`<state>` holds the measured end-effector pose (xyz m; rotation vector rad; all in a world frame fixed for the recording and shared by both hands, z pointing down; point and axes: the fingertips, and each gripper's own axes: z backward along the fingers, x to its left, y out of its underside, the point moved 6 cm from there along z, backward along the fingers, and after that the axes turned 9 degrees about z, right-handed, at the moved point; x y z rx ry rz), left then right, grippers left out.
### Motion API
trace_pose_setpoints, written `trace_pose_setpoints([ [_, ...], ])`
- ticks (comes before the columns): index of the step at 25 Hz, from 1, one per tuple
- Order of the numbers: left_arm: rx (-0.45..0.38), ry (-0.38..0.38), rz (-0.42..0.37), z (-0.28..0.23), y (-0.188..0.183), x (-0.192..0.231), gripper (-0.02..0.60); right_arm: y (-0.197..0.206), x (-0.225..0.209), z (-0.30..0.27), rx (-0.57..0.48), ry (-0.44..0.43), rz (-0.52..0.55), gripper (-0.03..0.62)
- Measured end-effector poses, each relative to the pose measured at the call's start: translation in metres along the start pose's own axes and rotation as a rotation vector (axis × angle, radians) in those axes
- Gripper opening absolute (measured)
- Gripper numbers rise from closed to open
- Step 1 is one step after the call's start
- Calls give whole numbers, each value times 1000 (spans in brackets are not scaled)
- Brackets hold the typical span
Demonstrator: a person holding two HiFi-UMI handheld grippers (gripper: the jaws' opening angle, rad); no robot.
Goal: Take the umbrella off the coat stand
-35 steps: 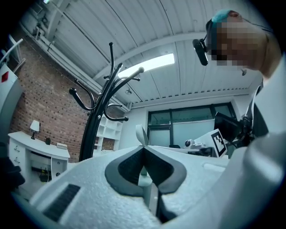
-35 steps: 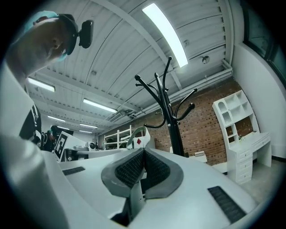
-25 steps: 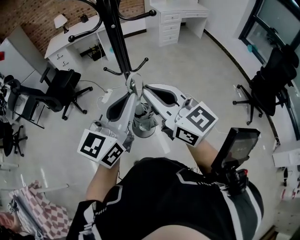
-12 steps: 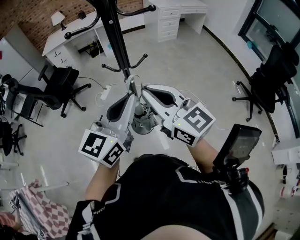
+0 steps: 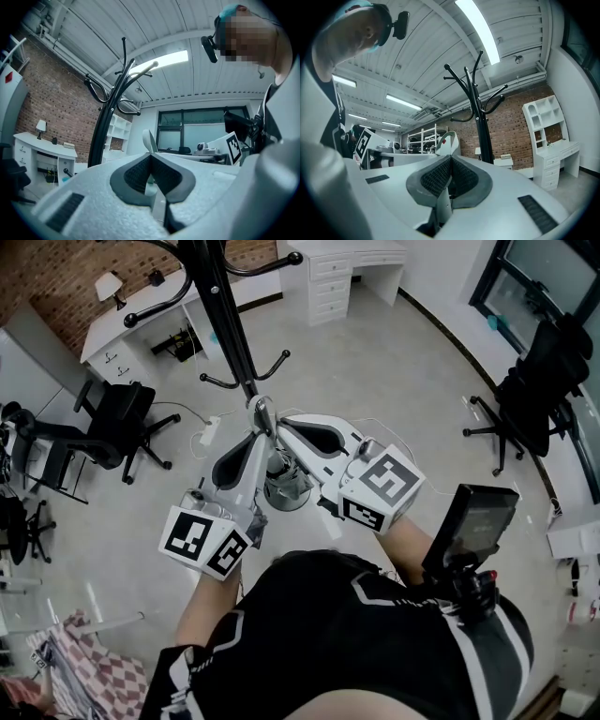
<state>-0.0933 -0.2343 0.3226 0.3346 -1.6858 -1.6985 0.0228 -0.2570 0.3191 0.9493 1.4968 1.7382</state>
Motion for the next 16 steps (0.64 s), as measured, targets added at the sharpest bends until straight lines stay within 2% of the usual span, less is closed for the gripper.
trace_pose_setpoints([
  [16, 10, -8, 18, 1, 1, 2, 11, 0, 1, -2, 19, 3, 11, 11],
])
